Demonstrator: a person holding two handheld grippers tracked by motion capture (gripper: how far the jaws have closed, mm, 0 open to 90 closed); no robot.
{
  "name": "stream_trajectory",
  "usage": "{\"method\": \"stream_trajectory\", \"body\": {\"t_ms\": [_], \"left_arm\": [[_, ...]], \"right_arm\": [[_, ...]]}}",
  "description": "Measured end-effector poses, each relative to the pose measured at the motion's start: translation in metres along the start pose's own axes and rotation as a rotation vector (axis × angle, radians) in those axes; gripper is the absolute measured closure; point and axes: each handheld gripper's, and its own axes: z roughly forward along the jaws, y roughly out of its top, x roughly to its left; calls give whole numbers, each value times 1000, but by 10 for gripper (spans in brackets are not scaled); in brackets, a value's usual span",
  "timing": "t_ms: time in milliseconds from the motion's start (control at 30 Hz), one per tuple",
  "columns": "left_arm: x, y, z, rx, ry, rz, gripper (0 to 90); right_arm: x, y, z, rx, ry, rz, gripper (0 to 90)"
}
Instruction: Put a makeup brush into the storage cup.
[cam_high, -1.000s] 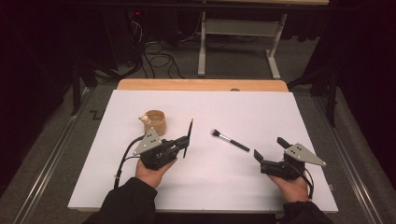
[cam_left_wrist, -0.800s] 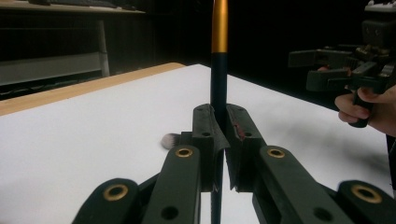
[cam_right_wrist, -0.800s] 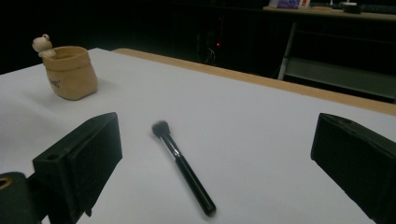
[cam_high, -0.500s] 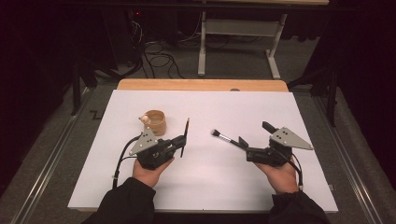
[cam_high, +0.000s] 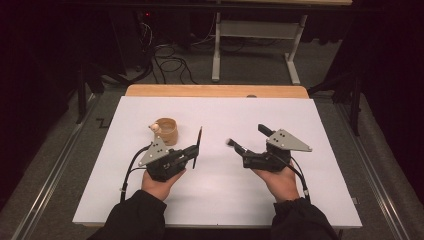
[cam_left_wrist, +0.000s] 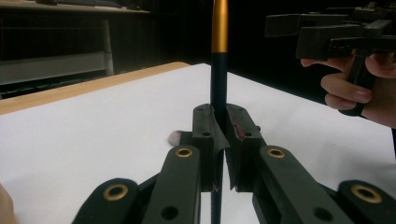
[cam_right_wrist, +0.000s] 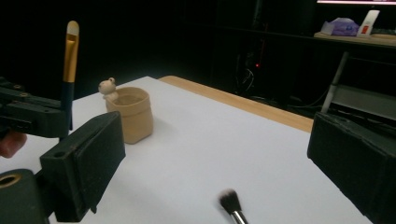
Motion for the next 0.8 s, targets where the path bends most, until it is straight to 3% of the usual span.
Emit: {"method": "stream_trajectory", "body": {"t_ms": [300, 567, 800], "left_arm": [[0, -2, 1, 1, 2, -1, 832], [-5, -7, 6, 18, -13, -1, 832], [-11, -10, 10, 22, -21, 0, 832]], "right_arm": [[15, -3, 11, 17, 27, -18, 62], [21, -13, 7, 35, 50, -19, 71], [22, -14, 3, 19, 80, 1, 105]]}}
